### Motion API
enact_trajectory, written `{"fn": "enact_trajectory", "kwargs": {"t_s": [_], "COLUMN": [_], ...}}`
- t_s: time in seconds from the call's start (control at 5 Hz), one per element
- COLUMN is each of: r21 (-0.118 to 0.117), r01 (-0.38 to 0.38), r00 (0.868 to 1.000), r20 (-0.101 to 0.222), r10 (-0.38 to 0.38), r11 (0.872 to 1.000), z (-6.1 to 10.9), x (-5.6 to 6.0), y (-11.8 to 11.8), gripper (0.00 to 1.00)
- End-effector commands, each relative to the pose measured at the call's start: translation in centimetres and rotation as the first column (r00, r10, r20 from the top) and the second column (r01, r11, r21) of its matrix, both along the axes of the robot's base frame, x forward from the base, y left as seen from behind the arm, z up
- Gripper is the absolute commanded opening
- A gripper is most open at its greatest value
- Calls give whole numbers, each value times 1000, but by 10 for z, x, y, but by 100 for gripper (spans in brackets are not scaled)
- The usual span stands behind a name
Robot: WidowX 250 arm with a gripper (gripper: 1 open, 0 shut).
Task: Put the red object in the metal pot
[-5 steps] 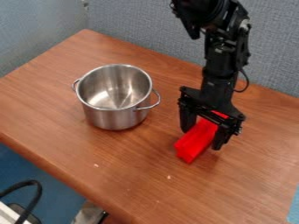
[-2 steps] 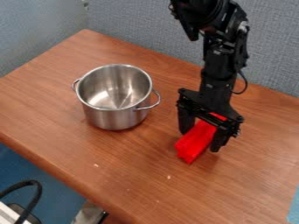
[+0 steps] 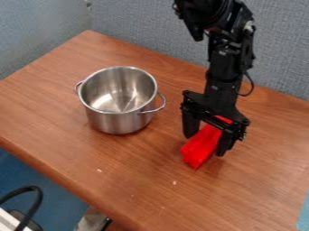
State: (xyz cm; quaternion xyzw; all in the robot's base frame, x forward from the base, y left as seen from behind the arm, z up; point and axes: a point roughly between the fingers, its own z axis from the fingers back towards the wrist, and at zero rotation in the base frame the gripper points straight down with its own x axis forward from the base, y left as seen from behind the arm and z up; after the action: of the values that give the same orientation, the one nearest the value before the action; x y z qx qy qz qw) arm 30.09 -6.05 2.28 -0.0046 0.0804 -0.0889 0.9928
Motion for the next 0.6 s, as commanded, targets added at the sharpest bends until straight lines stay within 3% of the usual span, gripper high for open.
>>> {"fn": "enact_trajectory", "kwargs": {"t_s": [0.0,0.4], "r21": [-14,-11], "r01": [0,3], "r00": [997,997], "r20": [82,83], "r10": [2,-2], "r11": [1000,1000], "z": [26,27], "x": [11,13], "y": [-1,-3], "gripper": [100,100]}}
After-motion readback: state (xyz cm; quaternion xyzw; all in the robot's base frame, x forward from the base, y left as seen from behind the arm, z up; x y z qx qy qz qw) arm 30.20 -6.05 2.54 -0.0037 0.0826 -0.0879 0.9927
